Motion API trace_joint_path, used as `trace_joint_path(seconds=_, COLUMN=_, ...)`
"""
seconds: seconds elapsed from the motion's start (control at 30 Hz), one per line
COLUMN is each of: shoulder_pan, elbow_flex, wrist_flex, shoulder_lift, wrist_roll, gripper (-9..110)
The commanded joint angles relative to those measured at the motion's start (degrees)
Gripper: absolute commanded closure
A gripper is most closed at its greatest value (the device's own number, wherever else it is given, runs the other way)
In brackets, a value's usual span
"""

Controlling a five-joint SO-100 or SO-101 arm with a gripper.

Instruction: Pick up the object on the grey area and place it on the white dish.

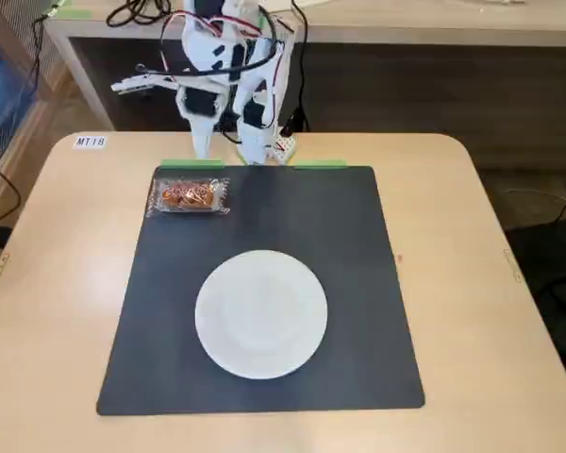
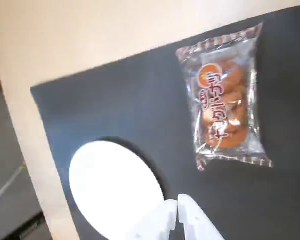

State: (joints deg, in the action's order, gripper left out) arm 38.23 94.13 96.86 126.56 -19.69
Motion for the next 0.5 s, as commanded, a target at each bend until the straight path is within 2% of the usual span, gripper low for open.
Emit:
trace_joint_path(seconds=0.0, shoulder_pan=2.4, elbow_flex=0.8, wrist_flex=0.4, shoulder_lift=-0.5, wrist_roll=1.9, gripper=102)
trace_joint_path(seconds=0.27, shoulder_pan=10.1, elbow_flex=9.1, wrist_flex=0.4, shoulder_lift=-4.2, wrist_roll=-9.0, gripper=101)
trace_joint_path(seconds=0.47, shoulder_pan=6.8, elbow_flex=12.5, wrist_flex=0.4, shoulder_lift=-12.0, wrist_roll=-15.7, gripper=101)
